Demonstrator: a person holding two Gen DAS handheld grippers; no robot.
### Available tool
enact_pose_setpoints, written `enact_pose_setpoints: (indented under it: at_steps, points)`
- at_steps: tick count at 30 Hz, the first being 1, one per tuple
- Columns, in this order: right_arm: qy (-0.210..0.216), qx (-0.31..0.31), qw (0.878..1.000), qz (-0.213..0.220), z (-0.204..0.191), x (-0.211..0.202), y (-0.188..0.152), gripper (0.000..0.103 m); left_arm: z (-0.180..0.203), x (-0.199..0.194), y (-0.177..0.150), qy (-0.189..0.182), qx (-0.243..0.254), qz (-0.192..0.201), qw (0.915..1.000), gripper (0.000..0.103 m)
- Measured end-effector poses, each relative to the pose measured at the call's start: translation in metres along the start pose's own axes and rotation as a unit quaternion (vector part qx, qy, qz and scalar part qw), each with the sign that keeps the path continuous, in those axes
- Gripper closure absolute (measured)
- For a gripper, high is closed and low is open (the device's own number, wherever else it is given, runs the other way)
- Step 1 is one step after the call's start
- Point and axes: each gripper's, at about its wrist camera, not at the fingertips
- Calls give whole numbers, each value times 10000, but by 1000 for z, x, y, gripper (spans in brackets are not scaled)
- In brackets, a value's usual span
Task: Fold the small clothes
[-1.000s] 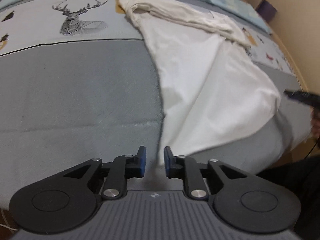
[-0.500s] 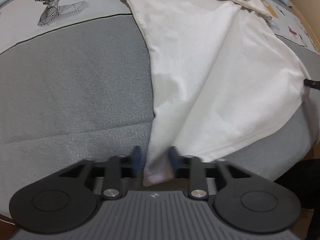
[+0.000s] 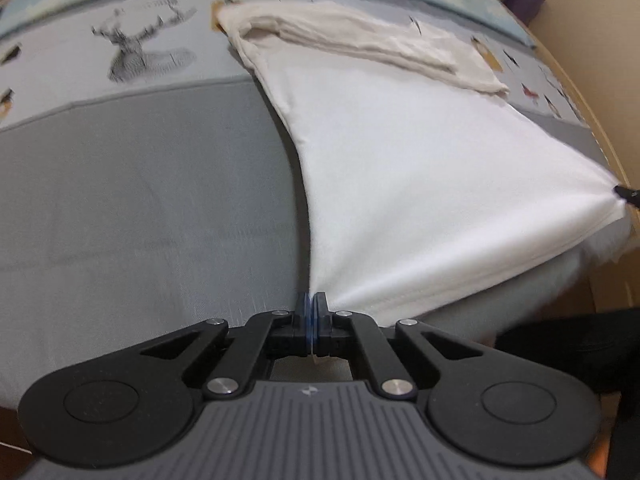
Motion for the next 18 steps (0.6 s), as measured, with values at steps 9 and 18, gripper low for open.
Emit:
enact_pose_setpoints:
  at_steps: [9, 18]
  points:
    - [-1542, -775, 9745, -1438, 9, 50, -26, 90, 18, 26, 7, 280, 347, -588, 9973, 90]
    - [-2037, -1152, 9543, -1861, 8, 84, -45, 71, 67, 49, 15, 242, 1301, -806, 9879, 65]
Point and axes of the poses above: each gripper's, at about its wrist camera, not at the fingertips, and x roughly the way its jaws point, z to its right, y to its top, and after that the axes turned 8 degrees about x, right-handed
